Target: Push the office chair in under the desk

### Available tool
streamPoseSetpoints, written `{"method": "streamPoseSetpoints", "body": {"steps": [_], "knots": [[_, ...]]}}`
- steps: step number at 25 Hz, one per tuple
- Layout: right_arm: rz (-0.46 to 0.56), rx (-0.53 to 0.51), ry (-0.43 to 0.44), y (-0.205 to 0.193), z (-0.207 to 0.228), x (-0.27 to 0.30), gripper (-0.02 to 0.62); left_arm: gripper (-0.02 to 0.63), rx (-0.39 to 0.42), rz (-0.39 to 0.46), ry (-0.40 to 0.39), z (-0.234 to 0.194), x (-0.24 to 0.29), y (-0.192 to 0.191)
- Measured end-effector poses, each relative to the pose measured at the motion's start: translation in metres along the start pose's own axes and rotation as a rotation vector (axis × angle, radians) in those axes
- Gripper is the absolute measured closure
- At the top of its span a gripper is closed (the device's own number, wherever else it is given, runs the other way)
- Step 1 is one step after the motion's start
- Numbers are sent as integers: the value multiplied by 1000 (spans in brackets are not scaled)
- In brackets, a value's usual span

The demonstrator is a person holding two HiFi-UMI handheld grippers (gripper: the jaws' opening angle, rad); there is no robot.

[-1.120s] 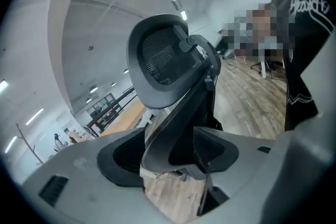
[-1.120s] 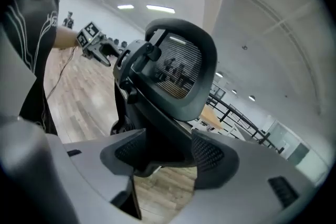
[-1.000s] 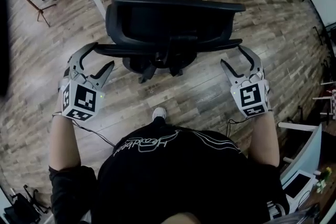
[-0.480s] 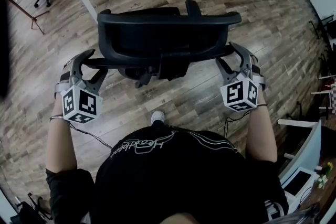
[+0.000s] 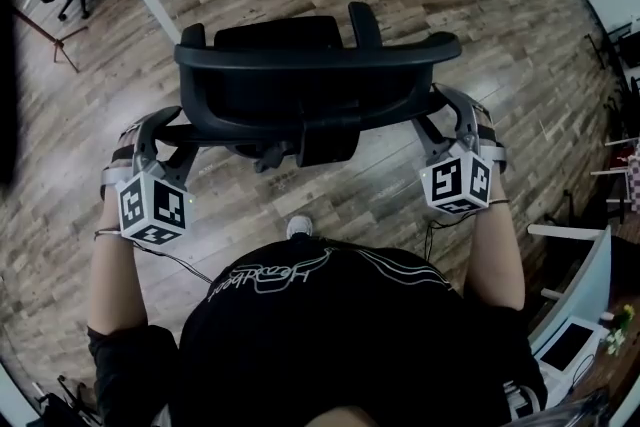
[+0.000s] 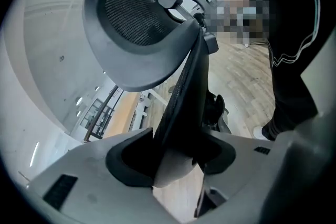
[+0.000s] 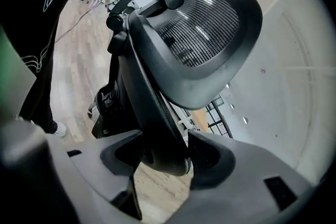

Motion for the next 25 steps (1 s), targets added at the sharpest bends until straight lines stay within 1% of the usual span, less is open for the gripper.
{"method": "streamPoseSetpoints", "body": {"steps": [3,6,8,12,17,21,25], "knots": [[-1,-12,14,0,-1,1,322,390,0,5,-30,0,5,-2],[-1,-19,24,0,-1,2,325,418,39,-21,-13,-1,11,-3],[-2,-19,20,0,0,3,325,430,52,-31,-23,-1,13,-3],[-4,-18,0,0,1,4,325,434,52,-28,-46,-1,14,-3],[-1,-18,-23,-1,1,7,325,436,43,-27,-36,-4,17,-3],[3,-25,-20,-2,2,11,327,436,39,-33,-39,-7,20,-3],[5,-25,-25,-2,6,21,328,434,27,-30,-1,-14,23,-3]]}}
Point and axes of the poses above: the fingertips, and each gripper's own axes: x forward along the fingers, z to its right, y out of its top, the point moved 4 cm from there along -x, backward along the fingers, and after that the axes turned 12 degrees about -y, right-handed, at the moved point
